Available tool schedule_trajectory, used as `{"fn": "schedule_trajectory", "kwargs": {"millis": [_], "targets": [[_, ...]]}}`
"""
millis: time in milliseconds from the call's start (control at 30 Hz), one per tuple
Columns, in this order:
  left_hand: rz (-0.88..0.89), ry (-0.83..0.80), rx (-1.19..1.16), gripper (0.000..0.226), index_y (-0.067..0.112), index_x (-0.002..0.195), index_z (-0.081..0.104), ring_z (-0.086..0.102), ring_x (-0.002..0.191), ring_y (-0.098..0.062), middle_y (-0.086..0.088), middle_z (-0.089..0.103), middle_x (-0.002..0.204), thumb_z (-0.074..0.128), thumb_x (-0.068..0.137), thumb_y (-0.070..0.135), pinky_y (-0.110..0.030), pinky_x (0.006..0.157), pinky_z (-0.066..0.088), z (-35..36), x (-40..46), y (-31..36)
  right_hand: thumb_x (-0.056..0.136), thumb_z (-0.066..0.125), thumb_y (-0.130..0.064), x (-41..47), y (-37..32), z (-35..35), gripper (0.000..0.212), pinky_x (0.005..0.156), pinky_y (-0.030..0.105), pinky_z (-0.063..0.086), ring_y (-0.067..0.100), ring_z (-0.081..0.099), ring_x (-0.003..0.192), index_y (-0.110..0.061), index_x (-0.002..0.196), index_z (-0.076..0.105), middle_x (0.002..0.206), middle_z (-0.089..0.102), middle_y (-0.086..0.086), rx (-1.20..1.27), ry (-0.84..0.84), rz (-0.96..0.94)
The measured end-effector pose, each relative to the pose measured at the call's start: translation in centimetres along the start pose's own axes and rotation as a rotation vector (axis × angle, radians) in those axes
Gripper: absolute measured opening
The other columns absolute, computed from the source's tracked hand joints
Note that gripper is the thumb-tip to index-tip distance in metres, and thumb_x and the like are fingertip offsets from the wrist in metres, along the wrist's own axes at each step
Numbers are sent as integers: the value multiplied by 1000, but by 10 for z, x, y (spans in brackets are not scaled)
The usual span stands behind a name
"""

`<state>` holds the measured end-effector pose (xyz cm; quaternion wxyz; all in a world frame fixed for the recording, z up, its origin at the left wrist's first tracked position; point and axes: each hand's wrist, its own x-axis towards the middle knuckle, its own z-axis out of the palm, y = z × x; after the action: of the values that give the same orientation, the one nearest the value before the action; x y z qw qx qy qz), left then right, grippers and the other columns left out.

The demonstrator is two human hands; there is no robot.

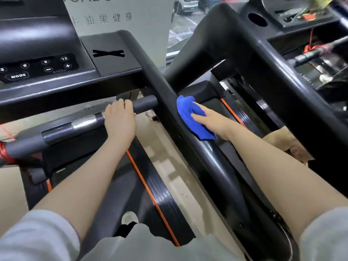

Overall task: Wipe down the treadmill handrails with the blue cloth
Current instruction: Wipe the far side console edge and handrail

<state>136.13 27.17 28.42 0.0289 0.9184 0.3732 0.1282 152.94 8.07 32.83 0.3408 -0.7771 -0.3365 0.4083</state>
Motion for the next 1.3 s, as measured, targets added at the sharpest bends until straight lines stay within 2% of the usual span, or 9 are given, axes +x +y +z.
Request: {"fn": "schedule_trajectory", "kwargs": {"millis": [267,500,567,633,733,933,1000,1133,1300], "targets": [[20,0,69,54,-4,125,40,42,117,-41,-25,47,127,58,75,3,-47,104,30,15,-7,-3,91,50,-17,3,-11,-5,42,95,32,37,12,51,101,-58,98,57,112,56,-5,-224,-122,-118],[192,-79,-138,68,3,144,24,19,141,-38,-20,23,152,53,83,5,-50,113,16,14,-14,15,94,51,-24,38,-28,4,43,112,40,27,25,33,133,-20,136,45,147,30,12,-596,66,-249],[194,-135,-520,60,5,146,22,16,144,-25,-10,21,155,43,90,-1,-27,117,12,9,-20,30,93,52,-27,36,-31,5,47,113,39,25,25,21,141,-21,139,43,155,18,10,-811,101,-315],[140,-220,-813,54,7,146,20,15,138,-6,0,20,152,35,95,-3,2,104,6,4,-22,40,87,55,-23,20,-29,16,35,110,40,28,29,29,138,-17,121,61,150,31,13,-1109,33,-506],[155,-214,-918,49,4,144,24,14,134,-4,-8,16,155,35,97,2,11,95,3,3,-15,41,63,63,-29,-7,-12,44,14,97,42,39,30,58,102,-20,68,73,96,68,5,-1394,-101,-747],[294,-364,-887,42,11,142,33,11,144,-12,-5,13,157,33,100,13,-16,116,4,1,-11,43,82,55,-27,-17,14,87,21,109,38,24,22,53,104,-23,96,71,104,68,-7,-1874,-526,-499],[292,-377,-904,43,10,142,32,11,145,-15,-5,12,157,32,100,16,-32,119,8,-1,-13,47,87,49,-27,1,1,84,27,113,39,18,23,50,112,-22,106,68,114,65,-4,-1884,-396,-569],[144,-440,-1108,48,12,147,15,18,137,-2,11,19,147,26,101,21,-5,106,18,-6,-13,47,84,49,-33,21,-23,57,31,115,41,8,23,39,127,-23,109,65,125,56,-1,-1619,-137,-668],[74,-436,-1098,51,11,147,17,20,140,-8,0,21,153,25,101,31,-27,117,15,4,-17,47,73,52,-25,7,-8,31,29,87,40,44,30,56,93,-6,89,68,103,60,13,-913,205,-700]]}}
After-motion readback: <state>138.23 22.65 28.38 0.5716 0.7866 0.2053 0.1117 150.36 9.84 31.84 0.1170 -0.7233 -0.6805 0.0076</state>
